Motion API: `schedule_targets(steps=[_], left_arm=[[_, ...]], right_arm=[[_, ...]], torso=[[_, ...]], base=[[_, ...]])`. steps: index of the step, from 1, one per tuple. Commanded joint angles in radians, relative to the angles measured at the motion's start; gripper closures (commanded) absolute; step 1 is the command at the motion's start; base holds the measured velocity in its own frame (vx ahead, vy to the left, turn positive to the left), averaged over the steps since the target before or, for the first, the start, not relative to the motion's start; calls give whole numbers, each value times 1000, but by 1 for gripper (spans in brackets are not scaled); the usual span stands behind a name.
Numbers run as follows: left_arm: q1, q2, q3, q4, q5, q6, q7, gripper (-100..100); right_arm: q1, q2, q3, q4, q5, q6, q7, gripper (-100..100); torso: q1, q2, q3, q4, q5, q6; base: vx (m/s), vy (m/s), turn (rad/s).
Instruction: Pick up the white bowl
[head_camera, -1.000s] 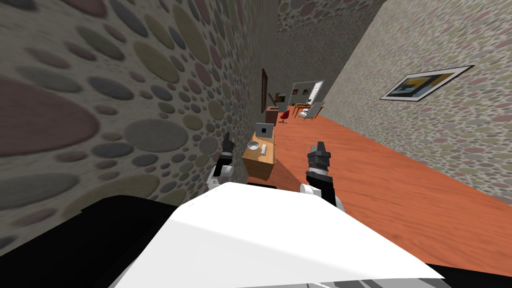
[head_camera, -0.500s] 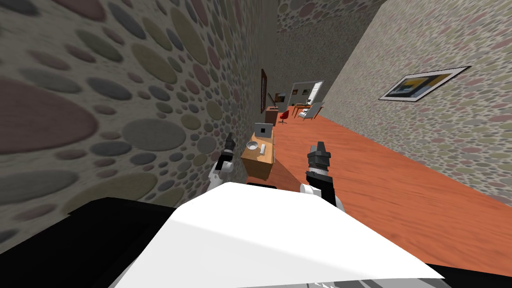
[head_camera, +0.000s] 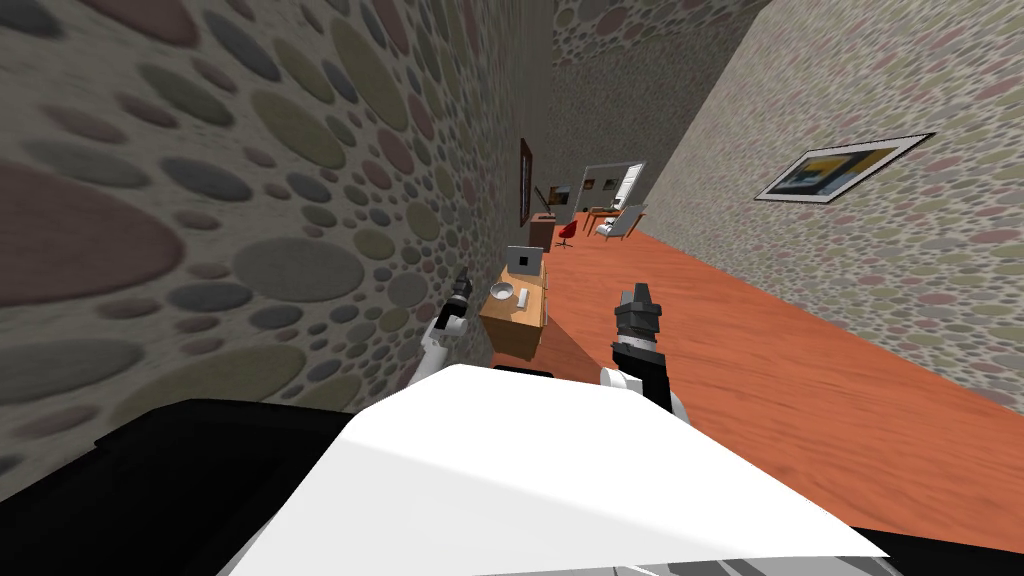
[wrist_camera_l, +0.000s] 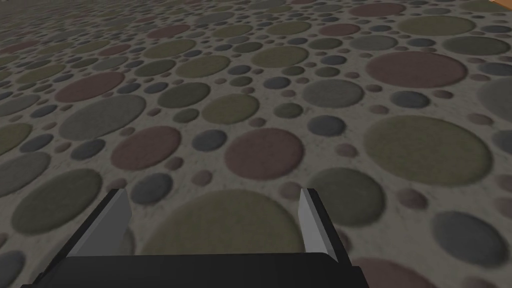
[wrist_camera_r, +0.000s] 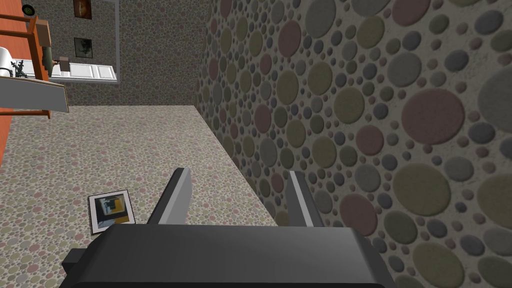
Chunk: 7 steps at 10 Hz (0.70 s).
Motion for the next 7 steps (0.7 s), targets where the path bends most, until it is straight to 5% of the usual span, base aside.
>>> schedule_targets(steps=[1,7], left_arm=[[-50,16,12,50,15,50,-7,-100],[-148,44,35,205,42,154,-17,-100]], right_arm=[[0,0,0,0,0,0,0,0],[0,0,0,0,0,0,0,0]], torso=[[0,0,0,0,0,0],[0,0,0,0,0,0]], base=[[3,-46,-12],[0,-37,-5]])
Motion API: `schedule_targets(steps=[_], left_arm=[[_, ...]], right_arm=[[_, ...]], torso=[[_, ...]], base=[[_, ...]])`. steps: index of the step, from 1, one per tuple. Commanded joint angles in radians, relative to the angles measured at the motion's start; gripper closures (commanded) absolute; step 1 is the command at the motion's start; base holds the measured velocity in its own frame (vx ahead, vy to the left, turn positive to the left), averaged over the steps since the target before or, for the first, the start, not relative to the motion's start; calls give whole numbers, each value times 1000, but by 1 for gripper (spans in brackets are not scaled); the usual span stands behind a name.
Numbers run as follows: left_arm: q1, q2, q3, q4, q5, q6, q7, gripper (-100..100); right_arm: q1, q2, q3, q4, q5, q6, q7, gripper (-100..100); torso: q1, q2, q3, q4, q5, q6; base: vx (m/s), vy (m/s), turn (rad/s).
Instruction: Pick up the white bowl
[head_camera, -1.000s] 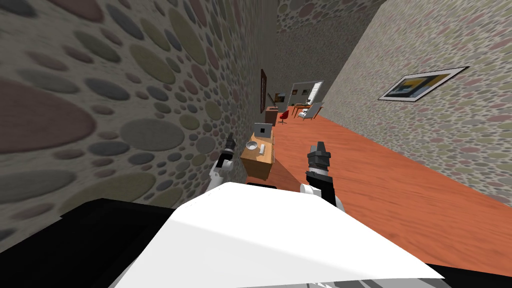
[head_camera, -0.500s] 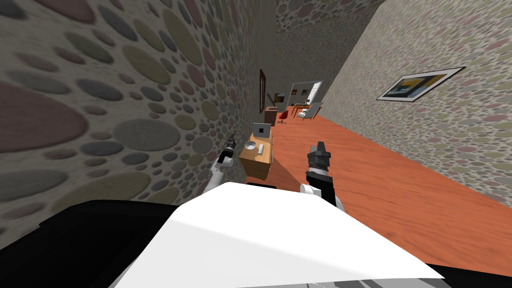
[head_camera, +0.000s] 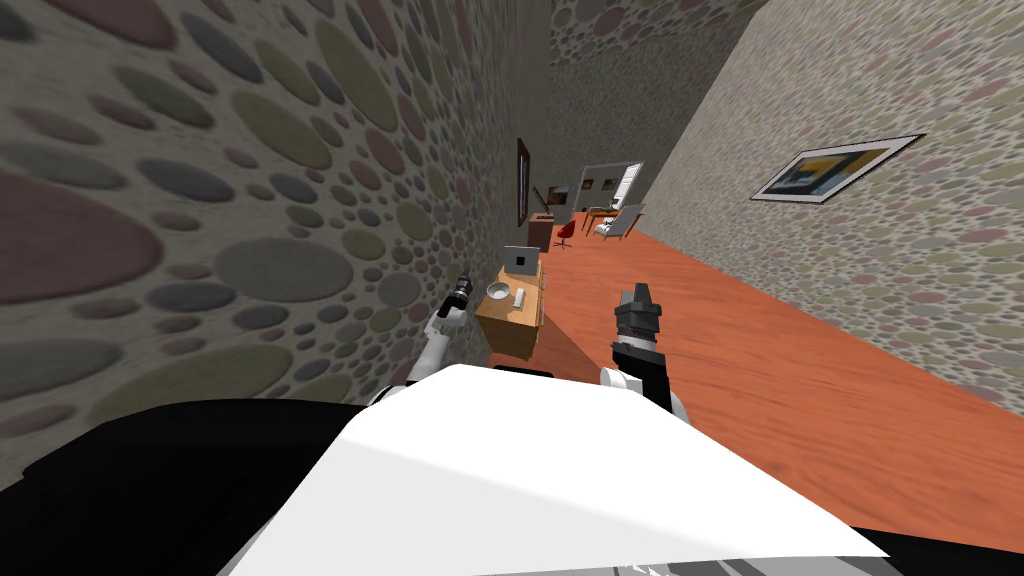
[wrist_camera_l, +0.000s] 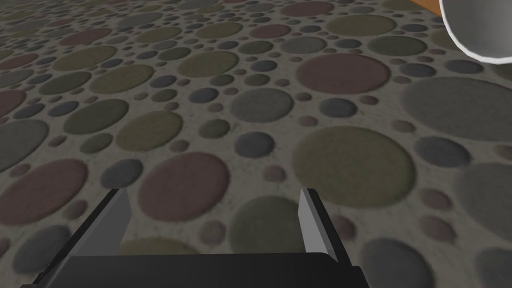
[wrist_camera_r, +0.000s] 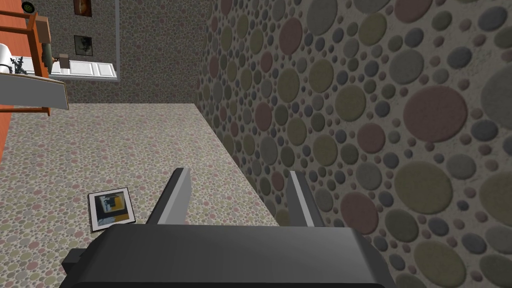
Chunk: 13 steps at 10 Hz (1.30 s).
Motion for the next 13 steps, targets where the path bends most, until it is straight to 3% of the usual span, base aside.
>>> schedule_targets(steps=[1,2,3,4,5,6,8,9,10,11,13], left_arm=[[-11,6,-1,39,4,-3,1,-100],[-52,19,11,68,17,47,-4,-100],[-59,19,11,95,17,47,-4,-100],[-103,31,22,133,30,87,-10,-100],[-107,31,22,169,30,96,-10,-100],[-153,42,34,204,43,130,-16,-100],[-154,42,34,242,43,145,-16,-100],[-201,53,46,282,55,194,-23,-100],[-201,53,46,310,55,194,-23,-100],[-244,63,57,338,67,239,-29,-100],[-248,63,57,377,67,243,-29,-100]], right_arm=[[0,0,0,0,0,0,0,0],[0,0,0,0,0,0,0,0],[0,0,0,0,0,0,0,0],[0,0,0,0,0,0,0,0],[0,0,0,0,0,0,0,0],[0,0,0,0,0,0,0,0],[0,0,0,0,0,0,0,0],[0,0,0,0,0,0,0,0],[0,0,0,0,0,0,0,0],[0,0,0,0,0,0,0,0],[0,0,0,0,0,0,0,0]], torso=[[0,0,0,0,0,0],[1,0,0,0,0,0],[0,-1,0,0,0,0],[0,-1,0,0,0,0],[0,0,0,0,0,0],[0,0,0,0,0,0],[0,0,0,0,0,0],[1,0,0,0,0,0],[0,0,0,0,0,0],[0,0,0,0,0,0],[-1,0,0,0,0,0]], base=[[7,-19,3],[6,-37,-8],[6,-38,-9],[-1,-48,-10],[-6,-43,-4],[1,-54,-10],[2,-32,-1],[-7,-38,-13],[0,-36,-5],[2,-47,-10],[3,-35,-3]])
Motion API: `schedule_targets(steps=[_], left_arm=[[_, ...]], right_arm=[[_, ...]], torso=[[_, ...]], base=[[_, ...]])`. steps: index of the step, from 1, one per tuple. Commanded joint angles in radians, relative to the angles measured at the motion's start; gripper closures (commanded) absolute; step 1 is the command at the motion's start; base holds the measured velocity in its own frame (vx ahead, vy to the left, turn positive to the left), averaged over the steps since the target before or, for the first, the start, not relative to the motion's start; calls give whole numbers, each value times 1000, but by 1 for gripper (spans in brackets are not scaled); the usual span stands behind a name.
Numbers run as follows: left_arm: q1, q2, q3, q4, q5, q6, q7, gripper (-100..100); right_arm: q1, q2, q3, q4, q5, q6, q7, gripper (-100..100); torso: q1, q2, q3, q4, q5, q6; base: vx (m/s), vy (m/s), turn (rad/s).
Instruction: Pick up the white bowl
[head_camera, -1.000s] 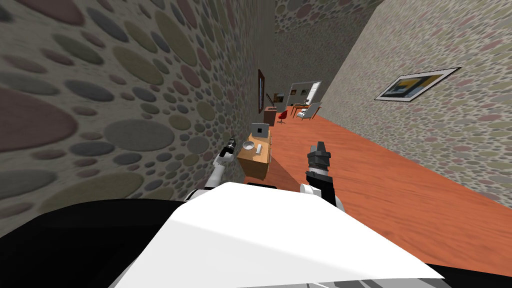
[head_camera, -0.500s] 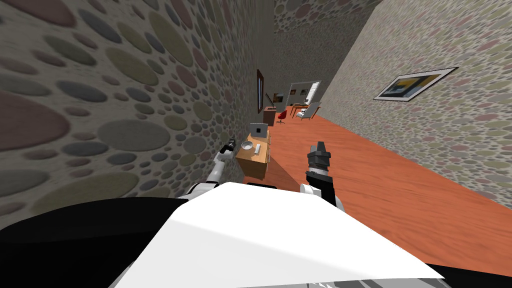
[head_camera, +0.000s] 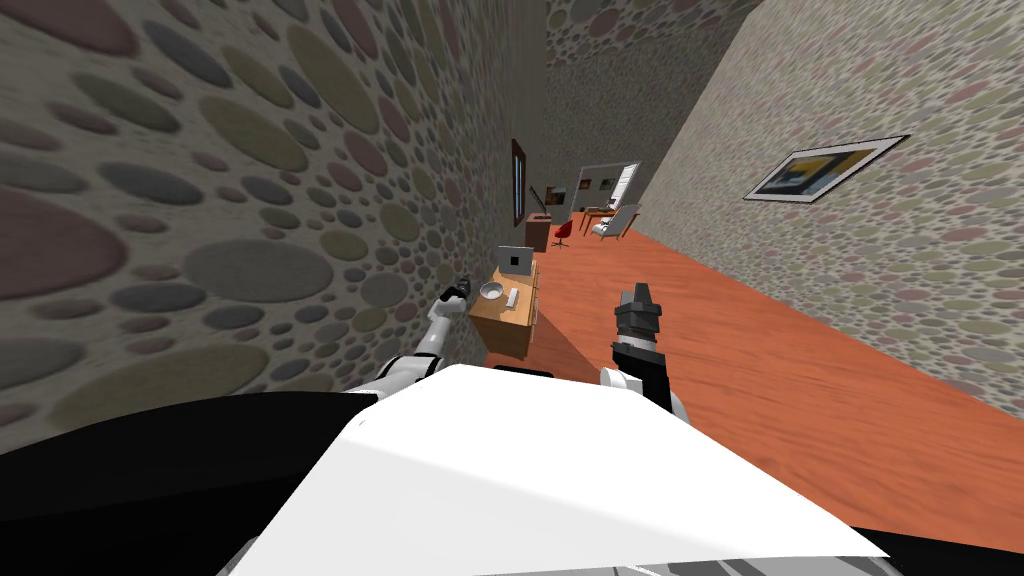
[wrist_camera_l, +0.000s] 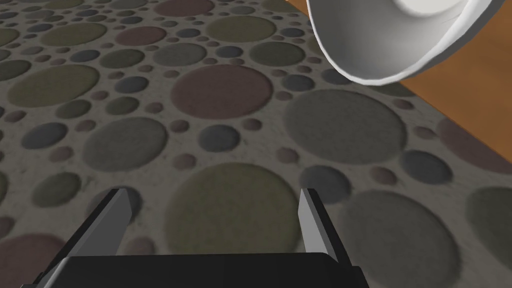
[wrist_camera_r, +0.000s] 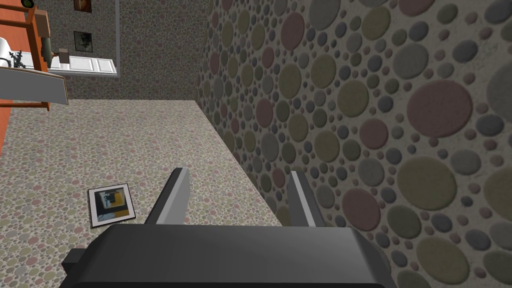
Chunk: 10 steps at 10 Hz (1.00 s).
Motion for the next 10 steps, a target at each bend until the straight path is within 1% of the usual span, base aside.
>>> schedule_targets(steps=[1,2,3,4,5,6,7,8,9,10], left_arm=[[-50,12,9,50,15,39,-7,-100],[-53,12,9,77,15,39,-7,-100],[-53,12,9,91,15,39,-7,-100],[-98,20,20,131,26,86,-14,-100],[-98,20,20,156,26,86,-14,-100],[-141,28,31,192,37,126,-21,-100],[-141,28,31,219,37,131,-21,-100],[-183,35,42,257,47,166,-27,-100],[-183,35,42,280,47,175,-27,-100],[-222,42,53,325,56,209,-34,-100]], right_arm=[[0,0,0,0,0,0,0,0],[0,0,0,0,0,0,0,0],[0,0,0,0,0,0,0,0],[0,0,0,0,0,0,0,0],[0,0,0,0,0,0,0,0],[0,0,0,0,0,0,0,0],[0,0,0,0,0,0,0,0],[0,0,0,0,0,0,0,0],[0,0,0,0,0,0,0,0],[0,0,0,0,0,0,0,0]], torso=[[0,0,0,0,0,0],[0,0,0,0,0,0],[-1,0,0,0,0,0],[0,0,0,0,0,0],[-1,0,0,0,0,0],[-1,0,0,0,0,0],[-1,0,0,0,0,0],[-1,0,0,0,0,0],[-2,0,0,0,0,0],[-1,0,0,0,0,0]], base=[[2,-34,-11],[5,-36,-8],[3,-19,1],[3,-36,-8],[2,-43,-9],[-1,-45,-9],[-1,-36,-9],[-2,-51,-13],[5,-44,-6],[10,-39,-9]])
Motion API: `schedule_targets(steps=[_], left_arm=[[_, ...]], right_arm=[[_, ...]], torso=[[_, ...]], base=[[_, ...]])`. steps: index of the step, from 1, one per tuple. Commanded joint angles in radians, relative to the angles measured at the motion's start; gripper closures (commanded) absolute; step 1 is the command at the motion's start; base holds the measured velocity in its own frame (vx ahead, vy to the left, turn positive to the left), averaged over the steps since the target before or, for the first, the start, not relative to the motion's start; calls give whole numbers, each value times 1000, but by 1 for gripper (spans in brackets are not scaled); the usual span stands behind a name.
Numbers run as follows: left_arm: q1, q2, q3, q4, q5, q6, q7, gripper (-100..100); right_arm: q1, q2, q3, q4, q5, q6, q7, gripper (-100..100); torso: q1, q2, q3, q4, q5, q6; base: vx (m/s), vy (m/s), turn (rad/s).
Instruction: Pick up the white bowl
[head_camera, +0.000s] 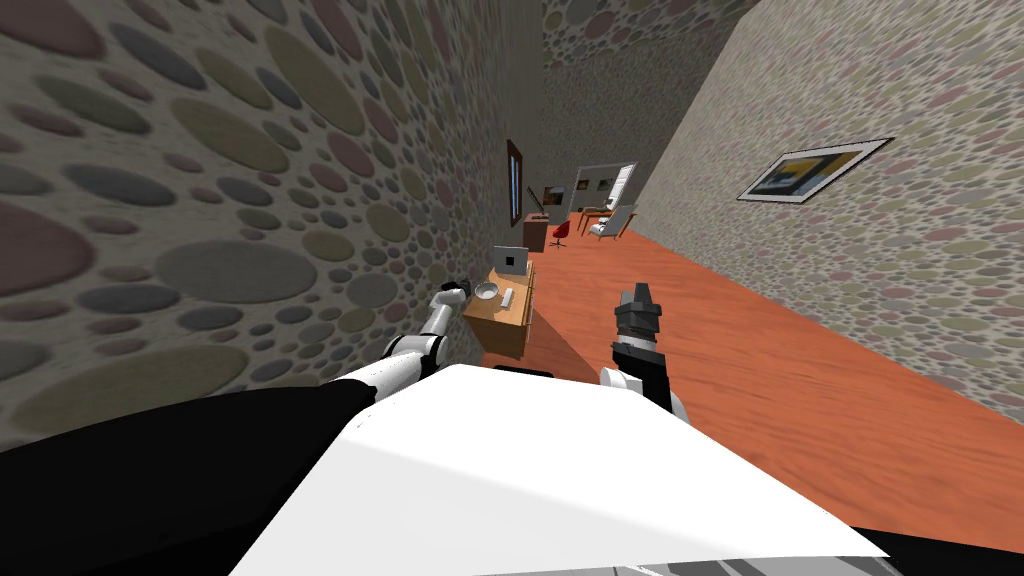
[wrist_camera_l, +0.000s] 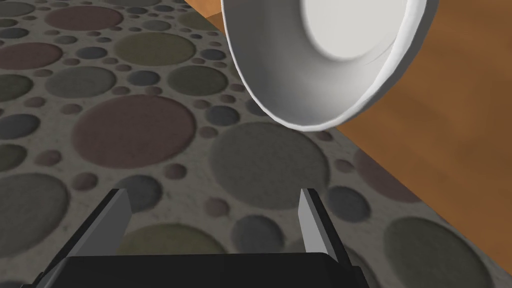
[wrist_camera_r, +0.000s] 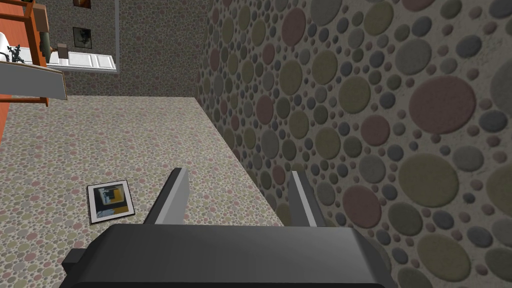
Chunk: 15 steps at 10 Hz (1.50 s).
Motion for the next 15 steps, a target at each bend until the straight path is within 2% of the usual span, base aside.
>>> schedule_targets(steps=[1,2,3,4,5,6,7,9,10,13,15], left_arm=[[-13,1,7,28,0,35,-1,-100],[-51,8,17,82,9,67,-8,-100],[-51,8,17,84,9,75,-8,-100],[-85,15,27,121,16,113,-16,-100],[-85,15,27,139,16,113,-16,-100],[-118,22,37,171,23,148,-23,-100],[-118,22,37,190,23,148,-23,-100],[-175,36,54,273,33,207,-36,-100],[-175,36,54,284,33,211,-36,-100],[-238,55,74,390,42,285,-56,-100],[-252,60,79,431,44,304,-61,-100]], right_arm=[[0,0,0,0,0,0,0,0],[0,0,0,0,0,0,0,0],[0,0,0,0,0,0,0,0],[0,0,0,0,0,0,0,0],[0,0,0,0,0,0,0,0],[0,0,0,0,0,0,0,0],[0,0,0,0,0,0,0,0],[0,0,0,0,0,0,0,0],[0,0,0,0,0,0,0,0],[0,0,0,0,0,0,0,0],[0,0,0,0,0,0,0,0]], torso=[[0,0,0,0,0,0],[1,0,0,0,0,0],[-1,0,0,0,0,0],[0,0,0,0,0,0],[0,0,0,0,0,0],[0,0,0,0,0,0],[0,0,0,0,0,0],[0,0,0,0,0,0],[-1,0,0,0,0,0],[0,-1,-1,0,0,0],[0,-1,-1,0,0,0]], base=[[0,-33,-7],[4,-55,-15],[6,-44,-3],[4,-41,-15],[5,-37,-9],[7,-35,-13],[9,-30,-9],[16,-50,-22],[14,-42,-10],[31,-45,-28],[27,-32,-10]])
